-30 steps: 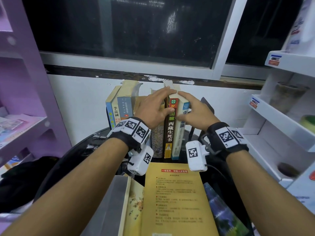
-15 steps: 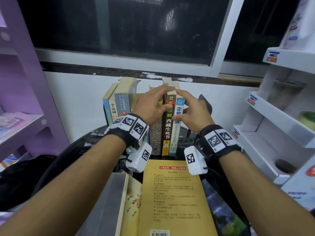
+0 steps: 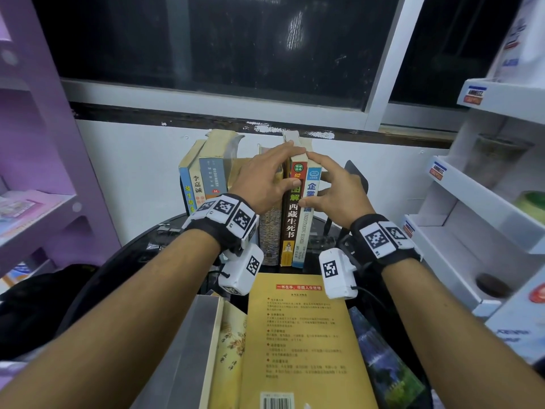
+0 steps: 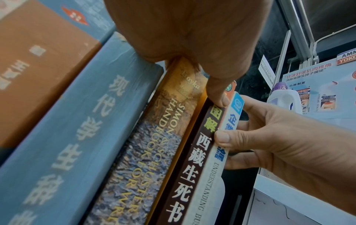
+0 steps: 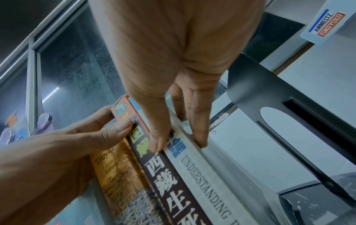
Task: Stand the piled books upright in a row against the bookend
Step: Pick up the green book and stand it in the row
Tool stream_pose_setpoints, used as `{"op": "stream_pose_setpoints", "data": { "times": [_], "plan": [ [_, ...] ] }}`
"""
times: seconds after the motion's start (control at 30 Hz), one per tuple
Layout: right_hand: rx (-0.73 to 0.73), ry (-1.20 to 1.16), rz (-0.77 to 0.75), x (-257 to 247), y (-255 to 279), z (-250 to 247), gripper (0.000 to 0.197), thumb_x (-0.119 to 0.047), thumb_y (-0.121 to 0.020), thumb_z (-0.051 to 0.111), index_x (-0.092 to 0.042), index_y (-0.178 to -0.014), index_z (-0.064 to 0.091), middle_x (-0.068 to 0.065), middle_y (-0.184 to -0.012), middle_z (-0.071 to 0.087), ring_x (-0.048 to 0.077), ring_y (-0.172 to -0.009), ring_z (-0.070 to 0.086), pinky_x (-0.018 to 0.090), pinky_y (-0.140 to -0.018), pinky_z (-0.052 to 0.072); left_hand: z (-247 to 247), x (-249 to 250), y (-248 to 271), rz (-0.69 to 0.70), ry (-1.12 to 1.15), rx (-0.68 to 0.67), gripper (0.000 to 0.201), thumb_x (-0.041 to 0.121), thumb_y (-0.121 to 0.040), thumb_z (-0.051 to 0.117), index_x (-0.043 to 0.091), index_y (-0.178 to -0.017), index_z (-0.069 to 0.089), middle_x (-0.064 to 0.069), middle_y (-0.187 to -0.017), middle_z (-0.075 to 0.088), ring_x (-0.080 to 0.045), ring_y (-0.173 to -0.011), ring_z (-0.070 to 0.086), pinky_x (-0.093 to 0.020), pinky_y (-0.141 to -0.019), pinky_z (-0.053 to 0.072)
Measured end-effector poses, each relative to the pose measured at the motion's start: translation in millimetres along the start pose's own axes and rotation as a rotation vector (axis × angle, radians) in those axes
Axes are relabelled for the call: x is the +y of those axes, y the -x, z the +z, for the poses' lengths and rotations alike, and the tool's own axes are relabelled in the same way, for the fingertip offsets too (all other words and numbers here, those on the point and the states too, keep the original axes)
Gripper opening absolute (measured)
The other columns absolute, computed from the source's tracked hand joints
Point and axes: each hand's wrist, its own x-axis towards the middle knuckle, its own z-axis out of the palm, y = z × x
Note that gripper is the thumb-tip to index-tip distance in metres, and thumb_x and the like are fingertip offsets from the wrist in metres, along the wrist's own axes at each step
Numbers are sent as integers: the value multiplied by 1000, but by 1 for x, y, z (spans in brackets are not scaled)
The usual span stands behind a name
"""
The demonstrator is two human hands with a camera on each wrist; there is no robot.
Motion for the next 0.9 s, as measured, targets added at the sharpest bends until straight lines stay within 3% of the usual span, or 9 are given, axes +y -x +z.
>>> {"op": "stream_pose_setpoints", "data": {
  "times": [0.1,0.2,0.33,0.47,0.63,0.73,0.9],
  "plan": [
    [13,15,-2,0,2,2,84,-9,-75,80,-40,-140,38,-6,-110,58,6,-81,68,9,-57,51,0,-1,0,-8,7,1,54,30,-90,61,36,-139,40,6,-153,33,-21,-137,37,-45,-113,28],
    [18,13,11,0,5,3,83,-9,-77,78,-42,-139,36,-7,-110,58,1,-78,66,7,-54,49,0,-1,1,-9,7,0,54,32,-90,61,35,-140,39,6,-154,32,-20,-138,36,-44,-113,27],
    [1,40,44,-4,7,4,88,-10,-80,76,-40,-146,26,-5,-110,57,5,-81,66,9,-58,51,-4,2,3,-31,57,-13,55,29,-90,62,33,-140,40,4,-154,31,-19,-140,30,-43,-115,24],
    [-15,96,78,-12,11,6,92,-14,-83,73,-33,-151,14,2,-114,62,13,-91,64,28,-75,55,-11,2,9,-39,95,-51,57,27,-90,61,31,-142,38,1,-155,29,-19,-142,26,-48,-116,23],
    [-16,140,111,-23,17,4,89,-16,-86,69,-27,-152,10,6,-125,61,18,-101,62,36,-83,54,-22,6,20,-49,45,-72,58,27,-92,58,30,-145,35,-1,-156,26,-20,-143,23,-45,-117,20],
    [-32,120,117,-28,23,1,85,-13,-87,67,-27,-151,14,5,-125,61,21,-108,63,37,-85,53,-26,8,27,-48,26,-93,59,30,-93,57,31,-146,33,0,-157,23,-20,-144,20,-47,-117,19],
    [-76,134,115,-40,37,-6,73,-14,-88,67,-29,-145,25,4,-128,60,23,-113,61,27,-77,47,-35,14,45,-42,-7,-100,61,30,-93,57,31,-147,29,0,-158,20,-17,-145,16,-43,-119,15]
  ]
}}
